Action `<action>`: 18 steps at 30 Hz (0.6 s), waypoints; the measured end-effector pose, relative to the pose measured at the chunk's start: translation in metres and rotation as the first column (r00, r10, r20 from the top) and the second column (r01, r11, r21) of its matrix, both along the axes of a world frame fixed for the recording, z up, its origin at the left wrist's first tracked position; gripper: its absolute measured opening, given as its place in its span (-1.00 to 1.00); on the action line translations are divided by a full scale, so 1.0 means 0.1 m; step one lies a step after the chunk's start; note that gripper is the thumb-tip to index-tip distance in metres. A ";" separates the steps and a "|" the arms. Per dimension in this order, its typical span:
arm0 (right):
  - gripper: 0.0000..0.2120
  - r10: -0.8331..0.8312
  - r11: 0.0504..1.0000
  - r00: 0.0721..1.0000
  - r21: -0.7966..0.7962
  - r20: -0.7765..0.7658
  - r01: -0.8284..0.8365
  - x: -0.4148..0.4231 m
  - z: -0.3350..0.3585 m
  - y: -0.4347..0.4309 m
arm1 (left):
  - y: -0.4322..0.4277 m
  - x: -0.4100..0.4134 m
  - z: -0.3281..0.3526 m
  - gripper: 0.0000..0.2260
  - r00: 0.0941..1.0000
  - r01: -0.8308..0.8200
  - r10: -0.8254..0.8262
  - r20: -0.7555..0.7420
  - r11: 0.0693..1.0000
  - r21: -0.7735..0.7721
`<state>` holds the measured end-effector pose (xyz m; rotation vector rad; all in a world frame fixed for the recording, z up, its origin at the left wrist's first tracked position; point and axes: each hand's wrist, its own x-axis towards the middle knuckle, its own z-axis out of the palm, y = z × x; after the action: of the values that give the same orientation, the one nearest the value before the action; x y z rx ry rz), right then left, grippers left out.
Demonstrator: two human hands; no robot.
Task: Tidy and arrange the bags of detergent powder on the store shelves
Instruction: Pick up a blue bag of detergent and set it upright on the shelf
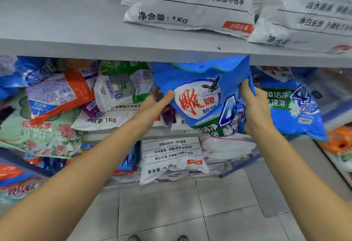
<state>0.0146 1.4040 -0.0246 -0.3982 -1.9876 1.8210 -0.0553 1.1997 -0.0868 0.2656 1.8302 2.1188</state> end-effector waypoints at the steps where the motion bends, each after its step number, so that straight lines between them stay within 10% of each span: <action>1: -0.68 0.023 0.998 1.000 -0.059 0.021 -0.022 0.04 0.00 0.01 | 0.01 0.04 0.03 -0.70 0.998 0.019 -0.022 0.059 0.998 0.060; 7: -0.56 0.178 0.913 0.981 -0.386 0.079 -0.134 0.26 -0.03 -0.03 | 0.10 0.34 0.40 0.10 0.991 0.026 -0.052 0.119 0.978 0.206; 14: -0.49 0.290 0.867 0.956 -0.436 0.046 -0.242 0.47 0.20 -0.22 | 0.01 0.69 0.91 -0.59 0.972 -0.228 0.202 0.117 0.933 0.279; 18: -0.67 0.355 0.887 0.934 -0.301 -0.037 -0.349 0.47 0.51 -0.31 | -0.18 0.76 1.23 -0.56 0.958 -0.286 0.281 0.062 0.904 0.318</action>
<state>0.0619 1.3734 0.0260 -0.1451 -1.8866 2.3721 0.0207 1.1821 0.0358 0.0584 1.5821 2.6172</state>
